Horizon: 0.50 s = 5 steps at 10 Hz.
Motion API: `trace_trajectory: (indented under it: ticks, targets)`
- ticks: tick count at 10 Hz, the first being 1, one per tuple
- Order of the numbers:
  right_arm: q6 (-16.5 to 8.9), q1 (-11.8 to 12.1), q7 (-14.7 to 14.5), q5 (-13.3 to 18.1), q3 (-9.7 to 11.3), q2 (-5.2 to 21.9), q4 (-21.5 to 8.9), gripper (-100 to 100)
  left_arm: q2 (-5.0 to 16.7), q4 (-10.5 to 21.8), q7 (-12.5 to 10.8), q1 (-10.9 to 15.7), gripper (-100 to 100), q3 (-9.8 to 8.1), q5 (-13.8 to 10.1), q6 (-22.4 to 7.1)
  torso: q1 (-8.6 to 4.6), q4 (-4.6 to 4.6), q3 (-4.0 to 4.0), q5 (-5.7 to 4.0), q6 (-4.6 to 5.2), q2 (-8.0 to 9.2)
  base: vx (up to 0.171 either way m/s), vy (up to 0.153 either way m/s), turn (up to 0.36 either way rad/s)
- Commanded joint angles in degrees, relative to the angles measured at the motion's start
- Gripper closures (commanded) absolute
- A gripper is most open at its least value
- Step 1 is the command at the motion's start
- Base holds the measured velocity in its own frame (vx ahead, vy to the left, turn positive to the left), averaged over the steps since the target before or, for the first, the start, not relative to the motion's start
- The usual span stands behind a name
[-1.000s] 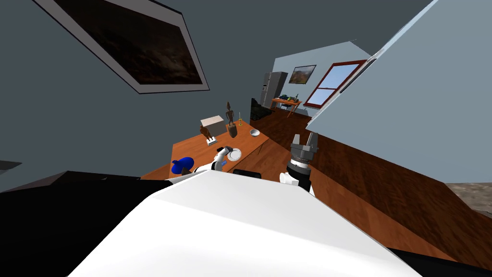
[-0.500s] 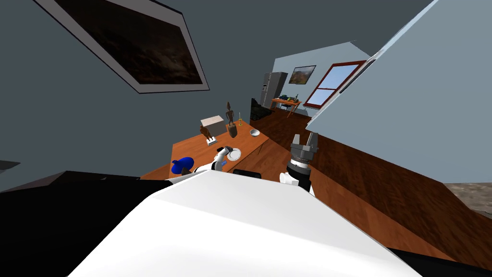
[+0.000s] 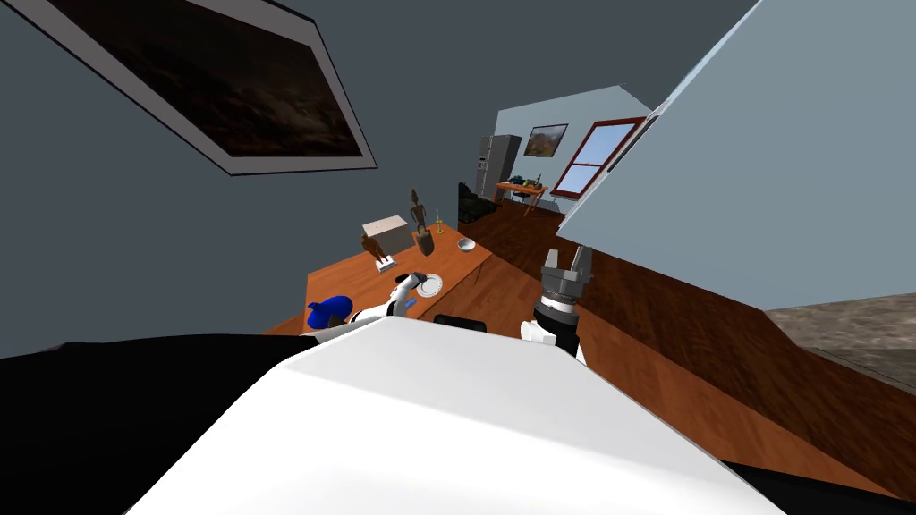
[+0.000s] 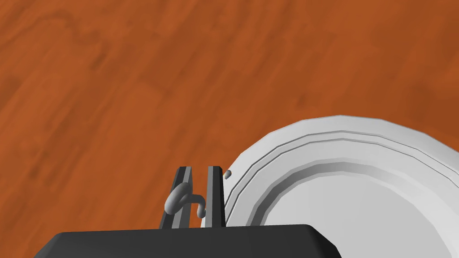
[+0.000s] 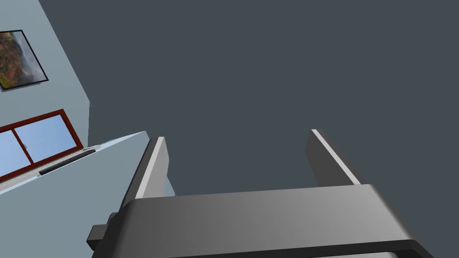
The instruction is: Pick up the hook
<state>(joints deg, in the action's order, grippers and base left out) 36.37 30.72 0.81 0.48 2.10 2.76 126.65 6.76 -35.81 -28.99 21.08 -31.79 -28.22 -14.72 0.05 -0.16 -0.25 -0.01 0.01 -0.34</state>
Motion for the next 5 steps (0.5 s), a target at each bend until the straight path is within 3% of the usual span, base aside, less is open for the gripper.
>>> trace_trajectory:
  ticks: [1, 5]
  targets:
    - [0.0, 0.0, 0.0, 0.0, 0.0, 0.0, 0.0, 0, 2.5, 1.4, 0.5, -0.3, 100, 1.52, -2.9, 0.5, 0.0, 0.0, 0.0, 0.0, 0.0, 0.0, -0.039, -0.026, -0.148]
    - [0.0, 0.0, 0.0, 0.0, 0.0, 0.0, 0.0, 0, 10.1, 3.2, 0.3, -2.3, 100, 5.17, -13.3, 0.2, -0.22, 0.02, 0.04, -0.06, 0.05, 0.06, -0.051, -0.074, -0.231]
